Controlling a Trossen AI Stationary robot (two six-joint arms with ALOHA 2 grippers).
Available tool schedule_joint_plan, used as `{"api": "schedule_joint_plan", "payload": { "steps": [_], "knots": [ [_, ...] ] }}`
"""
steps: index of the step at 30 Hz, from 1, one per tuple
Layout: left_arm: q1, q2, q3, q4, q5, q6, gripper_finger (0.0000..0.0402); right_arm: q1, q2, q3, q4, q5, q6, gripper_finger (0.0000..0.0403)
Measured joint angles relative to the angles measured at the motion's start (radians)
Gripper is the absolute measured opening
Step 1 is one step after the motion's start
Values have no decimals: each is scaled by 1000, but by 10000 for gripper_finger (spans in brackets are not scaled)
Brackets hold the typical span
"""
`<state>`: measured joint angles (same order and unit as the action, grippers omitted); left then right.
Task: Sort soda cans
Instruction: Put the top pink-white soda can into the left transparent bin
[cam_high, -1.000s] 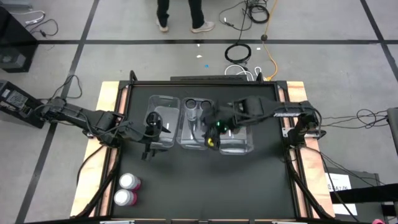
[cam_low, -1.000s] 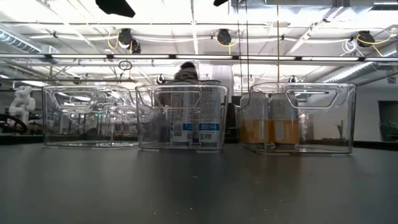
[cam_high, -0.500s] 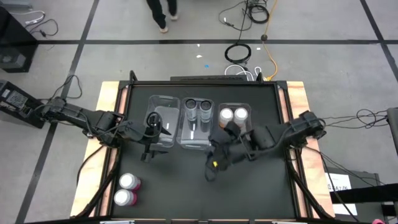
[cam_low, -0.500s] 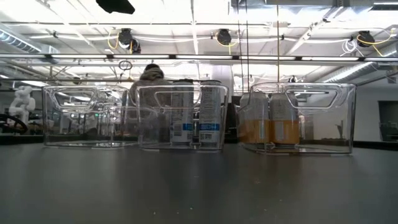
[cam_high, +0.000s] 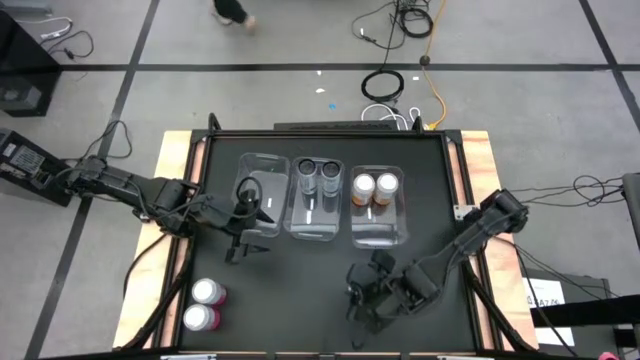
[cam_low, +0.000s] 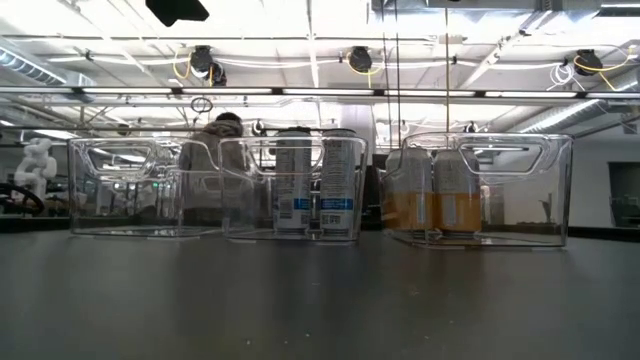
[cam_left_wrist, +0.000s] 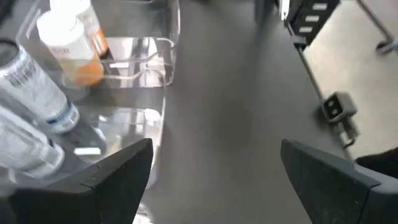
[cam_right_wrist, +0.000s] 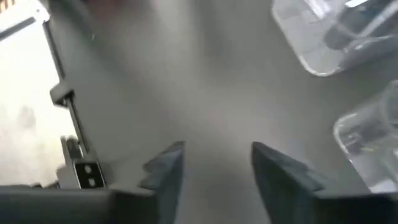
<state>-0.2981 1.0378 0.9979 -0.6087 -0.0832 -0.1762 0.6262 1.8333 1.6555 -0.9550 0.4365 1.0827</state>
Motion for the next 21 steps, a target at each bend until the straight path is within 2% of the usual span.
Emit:
{"api": "schedule_joint_plan", "payload": {
  "steps": [6,8,13,21],
  "knots": [
    [1,0,0,0,0,-49,363,25,-1,-71,48,3,-126,39],
    [1,1,0,3,-2,-54,363,29,-13,-104,74,2,-178,11],
    [1,8,-1,7,-8,-54,363,37,-123,-278,217,1,-283,5],
    [-17,10,-1,9,-14,-83,363,24,-424,-756,651,3,-306,1]
  ]
}}
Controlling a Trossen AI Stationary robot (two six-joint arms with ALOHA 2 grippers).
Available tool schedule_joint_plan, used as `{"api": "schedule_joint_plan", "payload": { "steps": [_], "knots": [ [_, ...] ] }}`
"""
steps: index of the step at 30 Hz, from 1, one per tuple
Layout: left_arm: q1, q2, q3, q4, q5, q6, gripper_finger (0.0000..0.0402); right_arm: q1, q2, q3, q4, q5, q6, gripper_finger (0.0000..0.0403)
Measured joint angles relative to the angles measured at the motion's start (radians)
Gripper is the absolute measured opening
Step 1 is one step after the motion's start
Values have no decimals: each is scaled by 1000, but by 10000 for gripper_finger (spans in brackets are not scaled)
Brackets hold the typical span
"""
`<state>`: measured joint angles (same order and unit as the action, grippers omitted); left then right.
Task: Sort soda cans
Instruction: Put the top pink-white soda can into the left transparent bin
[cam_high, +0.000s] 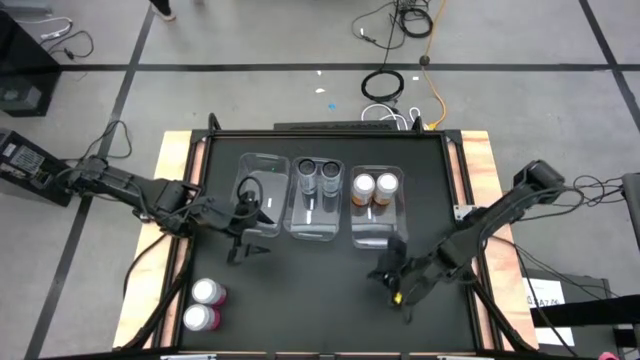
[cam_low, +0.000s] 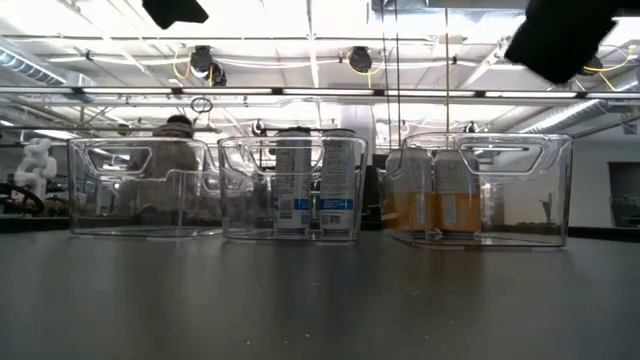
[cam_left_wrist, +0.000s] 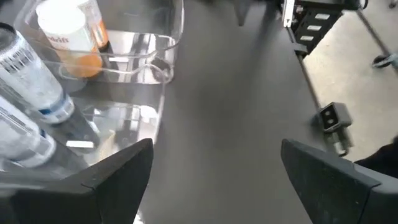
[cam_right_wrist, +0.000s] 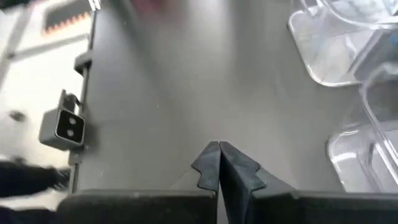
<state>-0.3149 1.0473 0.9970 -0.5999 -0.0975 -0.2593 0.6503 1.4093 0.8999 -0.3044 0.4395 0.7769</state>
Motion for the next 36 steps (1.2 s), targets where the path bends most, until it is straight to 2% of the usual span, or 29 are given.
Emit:
{"api": "schedule_joint_plan", "payload": {
  "steps": [4,9,12,19,24,28,36],
  "knots": [
    [-28,0,16,-77,0,-182,363,-26,-74,-170,207,-35,0,0],
    [-69,0,69,-246,-28,-409,363,-63,-83,-251,358,-118,-48,0],
    [-90,0,104,-344,-67,-543,363,-88,-80,-251,362,-146,-97,0],
    [-166,2,171,-550,-79,-856,363,-158,-80,-251,393,-235,-188,0],
    [-255,39,199,-693,-1,-1068,363,-198,-80,-251,399,-289,-219,0],
    [-329,75,201,-709,60,-1233,363,-218,-79,-251,400,-290,-239,0],
    [-475,157,201,-696,68,-1507,363,-245,-79,-251,400,-299,-270,0]
  ]
}}
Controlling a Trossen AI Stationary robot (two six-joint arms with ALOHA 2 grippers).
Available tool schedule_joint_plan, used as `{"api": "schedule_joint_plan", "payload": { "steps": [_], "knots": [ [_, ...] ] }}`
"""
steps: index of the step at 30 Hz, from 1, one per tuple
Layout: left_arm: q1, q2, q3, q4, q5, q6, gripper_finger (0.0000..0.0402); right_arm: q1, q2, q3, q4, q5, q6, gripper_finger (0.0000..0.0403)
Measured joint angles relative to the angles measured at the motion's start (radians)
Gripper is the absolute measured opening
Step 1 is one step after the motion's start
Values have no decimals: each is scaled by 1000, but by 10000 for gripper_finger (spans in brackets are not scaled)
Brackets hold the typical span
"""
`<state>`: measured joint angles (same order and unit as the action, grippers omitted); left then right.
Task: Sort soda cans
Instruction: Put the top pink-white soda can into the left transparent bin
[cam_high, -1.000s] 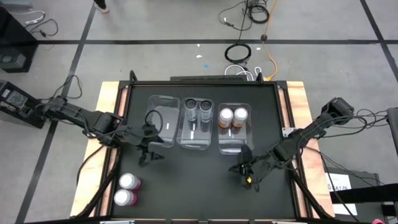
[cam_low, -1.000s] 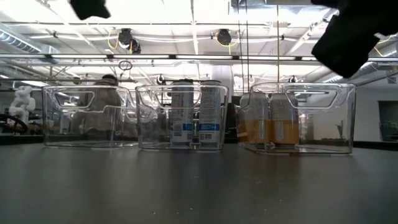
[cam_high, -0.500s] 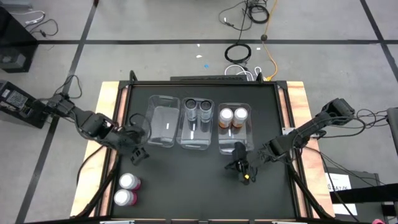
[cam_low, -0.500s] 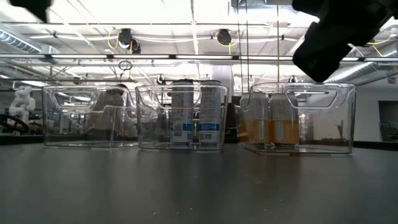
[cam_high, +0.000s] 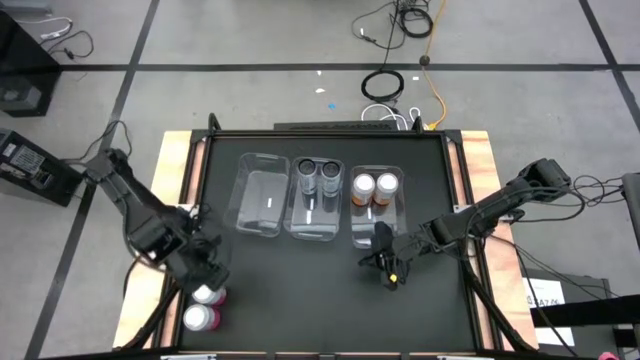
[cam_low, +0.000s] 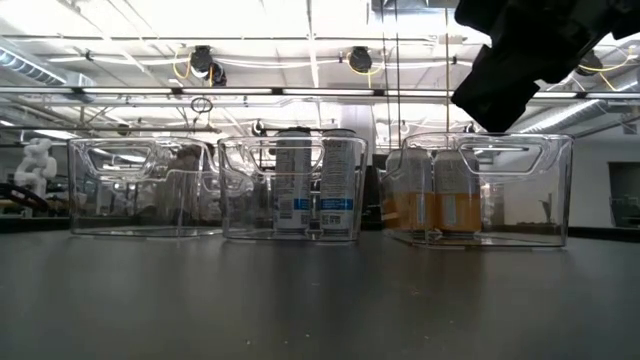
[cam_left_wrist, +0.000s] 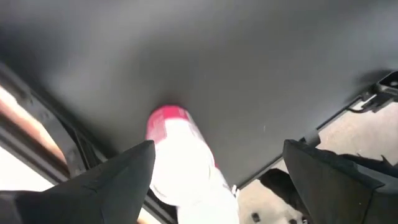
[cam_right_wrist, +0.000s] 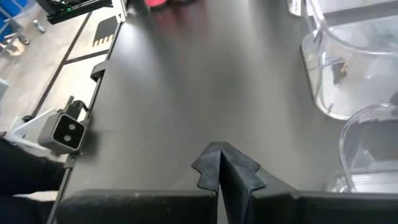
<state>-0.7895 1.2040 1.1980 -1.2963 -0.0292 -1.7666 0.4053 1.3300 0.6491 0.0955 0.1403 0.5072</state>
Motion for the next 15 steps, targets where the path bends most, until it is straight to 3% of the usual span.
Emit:
{"api": "schedule_joint_plan", "payload": {
  "steps": [9,15],
  "knots": [
    [-184,90,0,6,-44,-298,363,-19,0,0,0,-16,-15,0],
    [-215,124,0,13,-77,-373,363,-21,0,0,0,-16,-37,0]
  ]
}}
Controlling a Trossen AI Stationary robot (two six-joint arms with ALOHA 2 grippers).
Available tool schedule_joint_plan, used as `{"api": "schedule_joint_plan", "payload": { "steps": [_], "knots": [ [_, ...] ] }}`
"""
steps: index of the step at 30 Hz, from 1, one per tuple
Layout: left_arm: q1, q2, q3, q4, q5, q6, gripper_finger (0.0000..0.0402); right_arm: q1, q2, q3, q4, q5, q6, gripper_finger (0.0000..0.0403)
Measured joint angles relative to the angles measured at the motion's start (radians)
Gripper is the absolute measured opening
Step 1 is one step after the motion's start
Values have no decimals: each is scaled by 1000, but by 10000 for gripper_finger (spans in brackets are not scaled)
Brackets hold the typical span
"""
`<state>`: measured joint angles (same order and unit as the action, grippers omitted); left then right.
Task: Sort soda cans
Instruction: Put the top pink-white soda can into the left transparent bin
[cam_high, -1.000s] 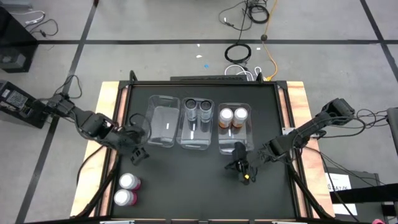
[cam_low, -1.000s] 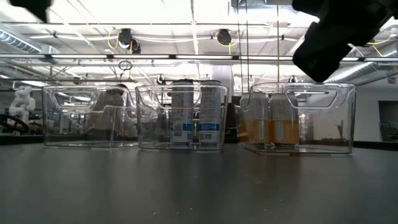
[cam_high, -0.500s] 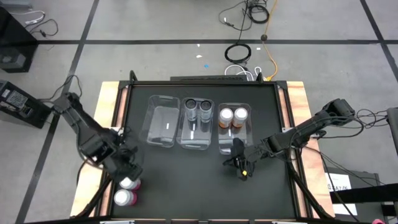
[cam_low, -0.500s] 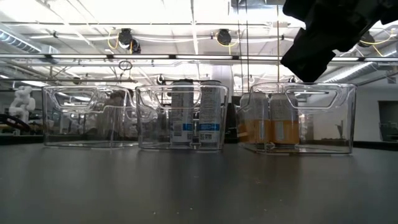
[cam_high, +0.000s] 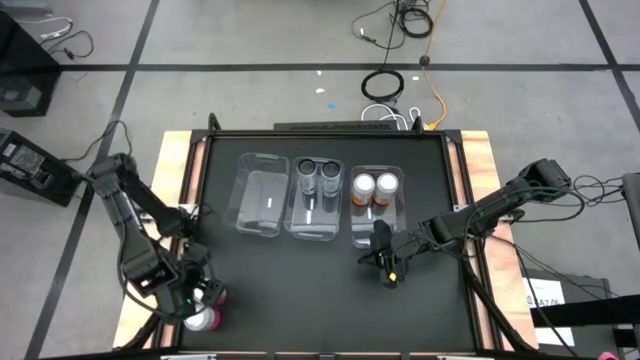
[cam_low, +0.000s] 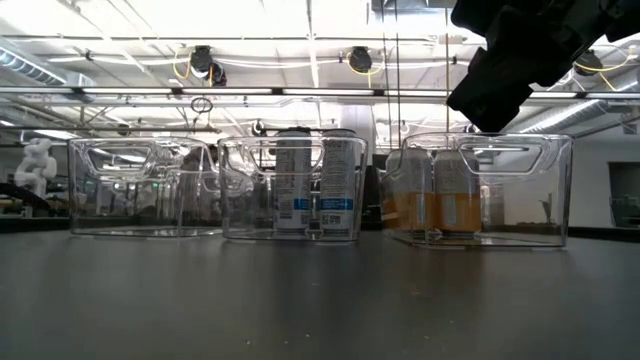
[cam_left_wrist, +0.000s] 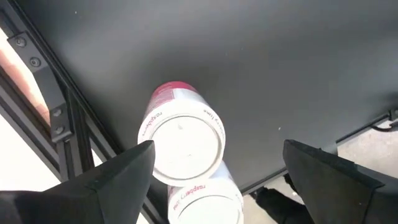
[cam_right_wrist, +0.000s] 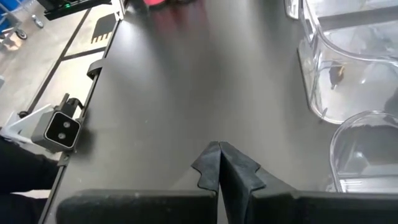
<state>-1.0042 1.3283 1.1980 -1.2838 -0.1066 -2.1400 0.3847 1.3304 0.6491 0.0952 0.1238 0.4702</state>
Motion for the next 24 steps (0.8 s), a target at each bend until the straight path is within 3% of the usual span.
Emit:
{"api": "schedule_joint_plan", "payload": {
  "steps": [15,24],
  "knots": [
    [0,95,0,17,14,54,363,0,0,0,1,0,50,0],
    [3,99,0,6,77,50,363,0,0,0,7,0,112,0]
  ]
}}
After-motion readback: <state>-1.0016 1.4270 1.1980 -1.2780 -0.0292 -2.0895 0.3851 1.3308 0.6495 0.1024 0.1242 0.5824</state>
